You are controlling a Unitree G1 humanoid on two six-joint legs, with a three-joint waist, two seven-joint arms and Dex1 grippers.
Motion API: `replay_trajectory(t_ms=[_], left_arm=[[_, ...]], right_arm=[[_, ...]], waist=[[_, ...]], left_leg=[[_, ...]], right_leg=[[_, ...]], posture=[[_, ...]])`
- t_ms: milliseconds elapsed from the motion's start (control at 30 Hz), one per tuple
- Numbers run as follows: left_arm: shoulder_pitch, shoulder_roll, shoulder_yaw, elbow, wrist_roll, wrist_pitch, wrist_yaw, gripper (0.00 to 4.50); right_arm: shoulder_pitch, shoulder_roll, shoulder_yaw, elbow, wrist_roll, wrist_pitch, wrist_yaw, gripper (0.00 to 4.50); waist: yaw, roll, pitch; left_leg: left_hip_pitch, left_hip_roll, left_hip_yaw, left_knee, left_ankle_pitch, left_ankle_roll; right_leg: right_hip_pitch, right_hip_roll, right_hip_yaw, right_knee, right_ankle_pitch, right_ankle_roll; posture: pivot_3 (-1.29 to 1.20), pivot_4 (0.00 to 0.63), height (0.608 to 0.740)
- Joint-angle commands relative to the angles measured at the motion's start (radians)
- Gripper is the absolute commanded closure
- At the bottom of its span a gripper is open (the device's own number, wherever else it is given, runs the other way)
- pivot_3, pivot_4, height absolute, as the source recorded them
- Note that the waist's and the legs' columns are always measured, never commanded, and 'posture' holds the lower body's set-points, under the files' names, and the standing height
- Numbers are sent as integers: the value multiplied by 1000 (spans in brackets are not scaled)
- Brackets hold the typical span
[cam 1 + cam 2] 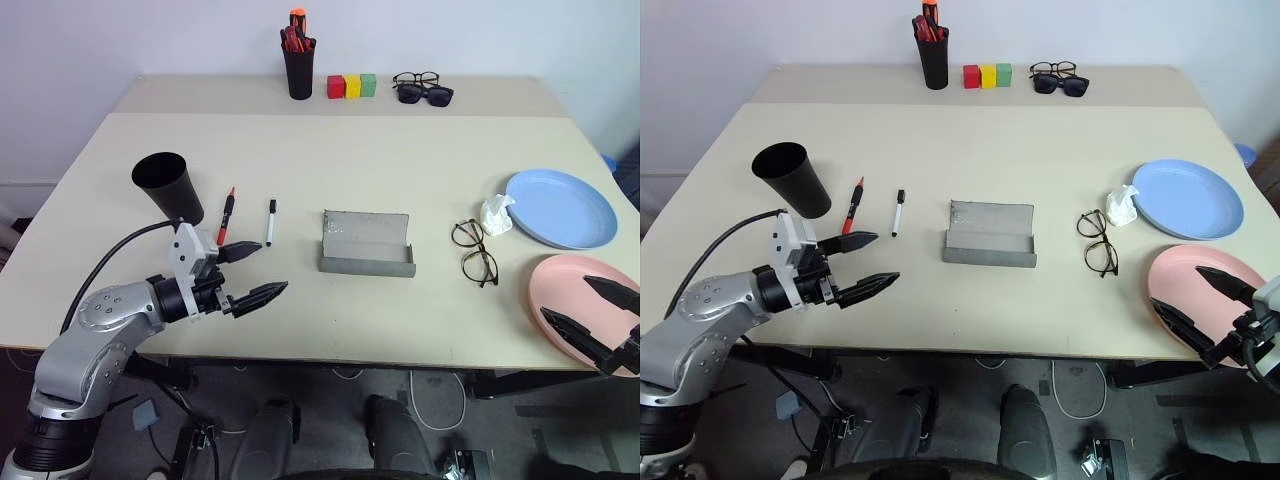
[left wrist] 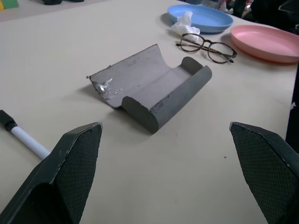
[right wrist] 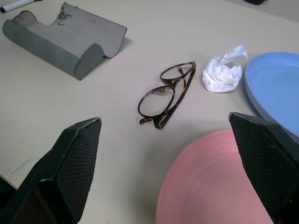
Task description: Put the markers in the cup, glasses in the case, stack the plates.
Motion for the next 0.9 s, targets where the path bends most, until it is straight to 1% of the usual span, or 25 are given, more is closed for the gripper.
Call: replay_trajectory(t_ms=[33,700,800,900], left_arm=[[-1,6,0,-28,7,-17,1,0],[4,-7,-14,-26,25,-29,33,0],[0,-11,-15,-24,30,-26,49,0],[-28,-17,-16,-28,32,38,115,0]], right_arm=[[-3,5,-32,-15,4,-19,-1,35],[-34,-5,-19,11,-11,-21,20,35],[-39,-7,-14,13,-13,-21,25,35],[-97,-14,23,33,-31,-70,45,35]], waist=[[0,0,0],[0,0,0],[0,0,0],[-2,0,0]], left_leg=[[0,0,0,0,0,0],[0,0,0,0,0,0],[0,0,0,0,0,0],[0,0,0,0,0,0]], right_leg=[[0,0,0,0,0,0],[0,0,0,0,0,0],[0,0,0,0,0,0],[0,0,0,0,0,0]], posture=[[0,150,740],[0,150,740],[0,150,740],[0,150,740]])
